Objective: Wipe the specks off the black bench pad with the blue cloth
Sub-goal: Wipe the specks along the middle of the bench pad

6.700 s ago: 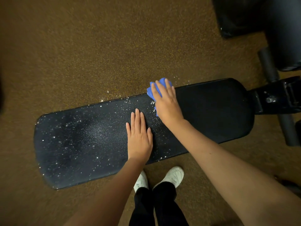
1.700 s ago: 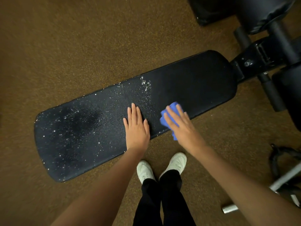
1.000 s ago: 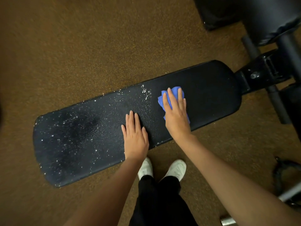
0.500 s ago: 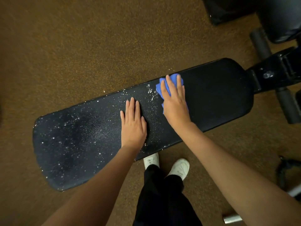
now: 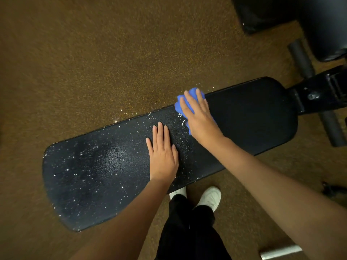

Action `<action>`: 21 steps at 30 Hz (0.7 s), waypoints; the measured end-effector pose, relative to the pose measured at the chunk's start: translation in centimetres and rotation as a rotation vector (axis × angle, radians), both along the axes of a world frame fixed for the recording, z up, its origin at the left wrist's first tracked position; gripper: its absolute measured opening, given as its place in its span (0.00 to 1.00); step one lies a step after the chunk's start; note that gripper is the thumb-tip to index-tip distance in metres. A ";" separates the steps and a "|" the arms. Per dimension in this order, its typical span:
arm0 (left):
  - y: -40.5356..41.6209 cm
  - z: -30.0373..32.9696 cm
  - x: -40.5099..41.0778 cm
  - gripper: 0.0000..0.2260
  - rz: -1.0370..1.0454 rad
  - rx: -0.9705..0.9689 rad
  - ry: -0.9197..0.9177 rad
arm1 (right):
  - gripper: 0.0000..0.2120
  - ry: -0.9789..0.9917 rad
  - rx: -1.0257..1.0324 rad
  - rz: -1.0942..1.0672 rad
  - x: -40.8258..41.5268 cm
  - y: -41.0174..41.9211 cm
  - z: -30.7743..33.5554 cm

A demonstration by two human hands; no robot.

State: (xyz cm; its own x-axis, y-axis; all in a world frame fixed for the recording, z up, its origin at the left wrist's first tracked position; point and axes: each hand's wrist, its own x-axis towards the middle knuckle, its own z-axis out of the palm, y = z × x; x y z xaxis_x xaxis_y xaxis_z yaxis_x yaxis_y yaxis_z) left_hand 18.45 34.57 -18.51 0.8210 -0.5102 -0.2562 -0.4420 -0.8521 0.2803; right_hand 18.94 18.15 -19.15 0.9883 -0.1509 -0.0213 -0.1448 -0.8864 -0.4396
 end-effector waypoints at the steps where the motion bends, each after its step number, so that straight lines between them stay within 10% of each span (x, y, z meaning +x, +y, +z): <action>1: 0.1 0.0 0.0 0.26 -0.005 -0.004 0.004 | 0.38 -0.017 0.006 0.088 -0.9 -0.6 0.1; 9: 0.2 -0.1 0.0 0.25 -0.012 -0.011 0.015 | 0.37 0.040 0.007 -0.254 -0.1 -1.6 0.6; 16: 0.6 0.1 0.4 0.25 -0.043 -0.020 0.038 | 0.37 0.033 0.031 -0.006 -0.8 2.1 0.9; 21: 0.9 -0.1 0.4 0.25 -0.042 -0.040 0.046 | 0.37 0.098 0.015 -0.221 -0.5 -0.2 0.8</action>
State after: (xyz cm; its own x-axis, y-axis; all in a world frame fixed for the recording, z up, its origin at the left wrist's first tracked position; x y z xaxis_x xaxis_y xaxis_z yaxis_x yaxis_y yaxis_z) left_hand 18.89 35.51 -18.60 0.7863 -0.5548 -0.2719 -0.4634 -0.8206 0.3346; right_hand 18.46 17.92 -18.37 0.9245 -0.3619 -0.1194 -0.3769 -0.8220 -0.4268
